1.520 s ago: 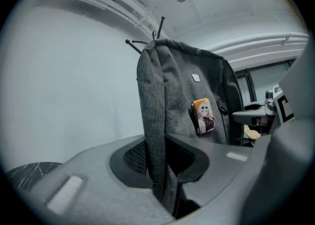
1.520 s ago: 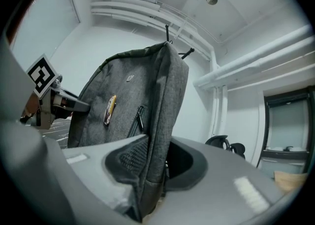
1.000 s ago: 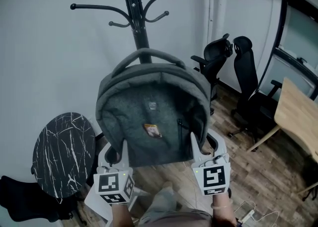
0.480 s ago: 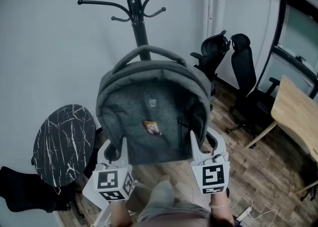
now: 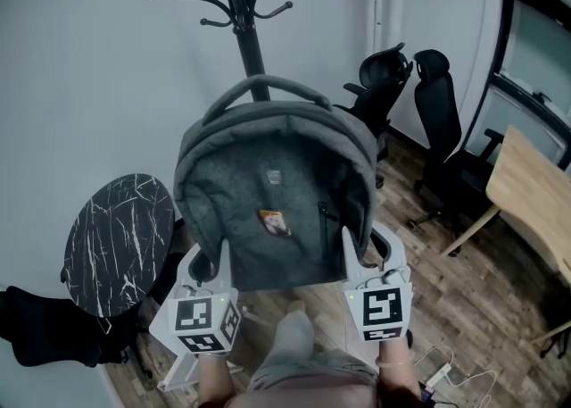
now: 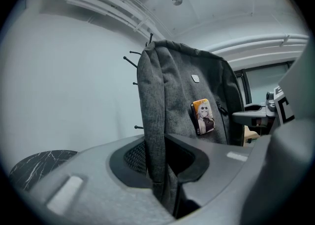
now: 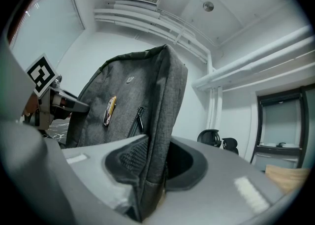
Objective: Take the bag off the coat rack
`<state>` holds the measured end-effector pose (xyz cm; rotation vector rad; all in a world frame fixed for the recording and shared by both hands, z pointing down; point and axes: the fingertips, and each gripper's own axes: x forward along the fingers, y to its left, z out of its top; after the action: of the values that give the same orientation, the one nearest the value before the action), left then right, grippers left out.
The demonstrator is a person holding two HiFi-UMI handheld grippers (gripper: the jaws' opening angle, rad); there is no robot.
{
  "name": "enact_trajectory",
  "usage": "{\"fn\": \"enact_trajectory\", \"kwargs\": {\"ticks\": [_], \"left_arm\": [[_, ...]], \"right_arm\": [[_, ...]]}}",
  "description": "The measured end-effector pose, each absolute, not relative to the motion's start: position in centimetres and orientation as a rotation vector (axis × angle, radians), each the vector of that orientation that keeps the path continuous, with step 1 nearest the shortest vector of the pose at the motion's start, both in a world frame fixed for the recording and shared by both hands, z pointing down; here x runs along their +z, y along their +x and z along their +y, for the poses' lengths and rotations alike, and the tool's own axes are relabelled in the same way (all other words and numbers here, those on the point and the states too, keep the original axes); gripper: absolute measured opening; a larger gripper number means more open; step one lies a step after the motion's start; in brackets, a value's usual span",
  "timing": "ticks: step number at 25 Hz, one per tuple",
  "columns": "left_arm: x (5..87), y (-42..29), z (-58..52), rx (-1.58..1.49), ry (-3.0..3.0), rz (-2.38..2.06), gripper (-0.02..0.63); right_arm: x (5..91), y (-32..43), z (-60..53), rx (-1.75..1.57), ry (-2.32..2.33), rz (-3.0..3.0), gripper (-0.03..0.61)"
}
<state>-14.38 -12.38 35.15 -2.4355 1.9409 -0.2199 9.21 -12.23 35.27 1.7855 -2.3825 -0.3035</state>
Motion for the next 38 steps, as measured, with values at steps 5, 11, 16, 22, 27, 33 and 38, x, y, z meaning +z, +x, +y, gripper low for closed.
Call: {"fn": "enact_trajectory", "kwargs": {"ticks": [5, 11, 16, 22, 27, 33, 38], "left_arm": [[35.6, -13.5, -11.2, -0.24, -2.418, 1.972, 0.078], [36.3, -13.4, -11.4, -0.273, -2.422, 1.992, 0.077], [37.1, -13.5, -11.9, -0.283, -2.433, 2.0, 0.077], [37.9, -13.6, -12.6, -0.3, -2.444, 2.004, 0.078], [38.2, -14.1, -12.8, -0.306, -2.46, 2.005, 0.078], [38.2, -14.8, -12.3, -0.287, -2.474, 2.007, 0.078], [38.2, -15.7, -11.3, -0.288, -2.495, 1.991, 0.078]], "right_arm": [[36.0, 10.1, -11.5, -0.275, 1.774, -2.398, 0.095], [36.9, 10.1, -12.1, -0.244, 1.765, -2.393, 0.095], [37.6, 10.1, -12.5, -0.224, 1.758, -2.382, 0.095], [38.4, 9.9, -13.1, -0.198, 1.761, -2.372, 0.095], [38.5, 9.3, -13.3, -0.189, 1.768, -2.365, 0.095], [38.3, 8.6, -12.6, -0.194, 1.762, -2.349, 0.095], [38.2, 7.8, -11.3, -0.188, 1.772, -2.327, 0.095]]}}
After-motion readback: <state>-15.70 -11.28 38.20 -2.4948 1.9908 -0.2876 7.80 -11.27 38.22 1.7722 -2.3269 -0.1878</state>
